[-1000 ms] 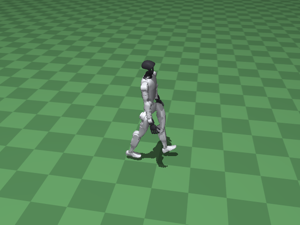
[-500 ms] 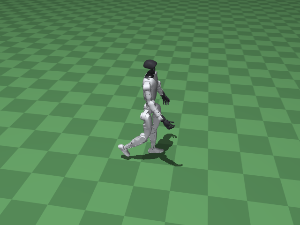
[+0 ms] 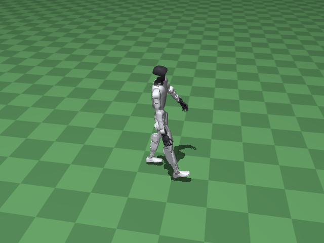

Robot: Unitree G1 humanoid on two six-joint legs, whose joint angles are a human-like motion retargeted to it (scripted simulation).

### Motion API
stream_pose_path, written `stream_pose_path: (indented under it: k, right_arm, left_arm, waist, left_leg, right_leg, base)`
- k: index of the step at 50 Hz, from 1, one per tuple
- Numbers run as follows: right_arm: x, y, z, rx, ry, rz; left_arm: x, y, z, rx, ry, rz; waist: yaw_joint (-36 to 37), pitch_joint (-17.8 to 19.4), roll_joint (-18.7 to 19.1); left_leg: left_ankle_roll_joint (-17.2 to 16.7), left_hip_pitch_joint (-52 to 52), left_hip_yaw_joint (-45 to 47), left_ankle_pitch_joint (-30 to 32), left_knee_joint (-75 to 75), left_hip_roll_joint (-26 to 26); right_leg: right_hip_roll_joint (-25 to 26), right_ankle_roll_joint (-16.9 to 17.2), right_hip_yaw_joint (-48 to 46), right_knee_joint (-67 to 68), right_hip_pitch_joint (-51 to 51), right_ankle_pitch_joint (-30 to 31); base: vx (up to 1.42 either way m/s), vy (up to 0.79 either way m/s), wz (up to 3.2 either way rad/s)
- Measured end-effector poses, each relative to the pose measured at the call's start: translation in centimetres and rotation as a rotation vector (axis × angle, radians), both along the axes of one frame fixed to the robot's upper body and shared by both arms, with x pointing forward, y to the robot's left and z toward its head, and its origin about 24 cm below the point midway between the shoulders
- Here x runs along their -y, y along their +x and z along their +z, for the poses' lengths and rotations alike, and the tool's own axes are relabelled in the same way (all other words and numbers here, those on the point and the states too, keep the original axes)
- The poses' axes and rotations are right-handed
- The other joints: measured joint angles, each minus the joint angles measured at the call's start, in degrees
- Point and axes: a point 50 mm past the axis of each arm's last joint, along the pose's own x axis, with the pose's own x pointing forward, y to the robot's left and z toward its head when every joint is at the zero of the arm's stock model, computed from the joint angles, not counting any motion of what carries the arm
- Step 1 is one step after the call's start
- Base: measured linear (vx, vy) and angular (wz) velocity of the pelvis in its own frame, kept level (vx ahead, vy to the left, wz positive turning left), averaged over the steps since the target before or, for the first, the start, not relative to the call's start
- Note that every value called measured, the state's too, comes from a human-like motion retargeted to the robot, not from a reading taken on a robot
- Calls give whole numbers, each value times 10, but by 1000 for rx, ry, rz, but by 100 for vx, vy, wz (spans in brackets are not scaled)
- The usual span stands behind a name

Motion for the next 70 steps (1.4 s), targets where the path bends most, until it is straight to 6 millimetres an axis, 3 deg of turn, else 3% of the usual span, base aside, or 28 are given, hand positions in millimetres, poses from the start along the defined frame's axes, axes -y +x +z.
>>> stream_pose_path:
  k: [4,8,15,20,27,31,34,36,38,40,48,53,60,66,70]
  right_arm:
    - [5,-31,-7,-88,22,-34]
    - [11,-46,-8,-92,26,-76]
    - [16,-46,-5,-27,23,-141]
    - [7,-43,-8,34,64,-175]
    - [-14,-29,-13,30,109,-85]
    - [-20,-13,-12,26,117,-11]
    - [-23,3,-8,57,115,29]
    - [-24,18,-2,97,104,52]
    - [-23,32,4,140,85,61]
    - [-28,46,9,195,84,77]
    - [-36,68,19,329,65,62]
    - [-37,55,12,293,72,54]
    - [-29,18,-2,143,75,60]
    - [-19,-4,-6,129,91,-22]
    - [-9,-25,-9,37,60,-56]
  left_arm:
    - [7,-6,-5,-26,-11,-36]
    - [17,-15,-13,-64,-32,-62]
    - [36,-41,-29,-152,-84,-94]
    - [39,-65,-38,-231,-74,-134]
    - [34,-88,-43,-295,-101,-88]
    - [34,-98,-46,-334,-149,-65]
    - [34,-108,-48,-358,-169,-51]
    - [35,-112,-49,-360,-176,-36]
    - [38,-116,-50,-356,-181,-12]
    - [35,-118,-50,-349,-167,7]
    - [33,-115,-48,-237,-137,79]
    - [32,-108,-45,-173,-150,90]
    - [29,-98,-42,-132,-167,122]
    - [26,-101,-42,-130,-126,101]
    - [23,-110,-43,-117,-183,223]
  waist:
    - [-7,-7,4]
    - [-13,-19,11]
    - [-18,-48,14]
    - [-7,-71,-10]
    - [48,-79,-71]
    - [68,-86,-95]
    - [84,-89,-95]
    - [93,-85,-96]
    - [94,-82,-100]
    - [112,-74,-89]
    - [140,-52,-51]
    - [139,-38,-48]
    - [137,-30,-46]
    - [135,-39,-44]
    - [135,-49,-44]
  left_leg:
    - [-7,14,-17,-19,-1,11]
    - [-4,17,-27,-33,6,17]
    - [24,12,-31,-24,41,24]
    - [45,20,-20,22,75,18]
    - [25,-7,98,75,229,-1]
    - [34,-81,180,16,380,15]
    - [43,-114,228,-45,409,34]
    - [49,-128,246,-68,383,32]
    - [66,-137,248,-63,314,-5]
    - [51,-145,245,-48,256,14]
    - [54,-189,200,68,-23,28]
    - [44,-266,192,60,-33,54]
    - [29,-323,270,46,-33,72]
    - [33,-320,282,18,-33,77]
    - [38,-279,295,-10,-33,67]
  right_leg:
    - [-5,15,-1,0,10,-39]
    - [-18,24,-64,0,26,-41]
    - [-19,34,-87,0,39,-5]
    - [-20,34,-71,0,69,-26]
    - [-33,40,-10,47,95,-30]
    - [-40,40,19,47,111,-32]
    - [-31,40,38,57,121,-41]
    - [-31,40,50,61,130,-47]
    - [-62,40,109,49,143,-53]
    - [-24,40,75,75,149,-58]
    - [10,40,114,75,192,-72]
    - [16,40,124,72,225,-78]
    - [16,40,130,71,257,-96]
    - [22,40,145,70,276,-115]
    - [18,40,163,70,294,-130]
  base:
    - [37,-9,44]
    - [40,-12,31]
    - [43,-18,13]
    - [44,-23,-14]
    - [41,-25,-65]
    - [34,-16,-48]
    - [32,-13,-55]
    - [31,-5,-53]
    - [28,15,-37]
    - [29,-17,-80]
    - [25,1,-55]
    - [24,1,-22]
    - [25,6,-12]
    - [30,10,-29]
    - [38,19,-46]
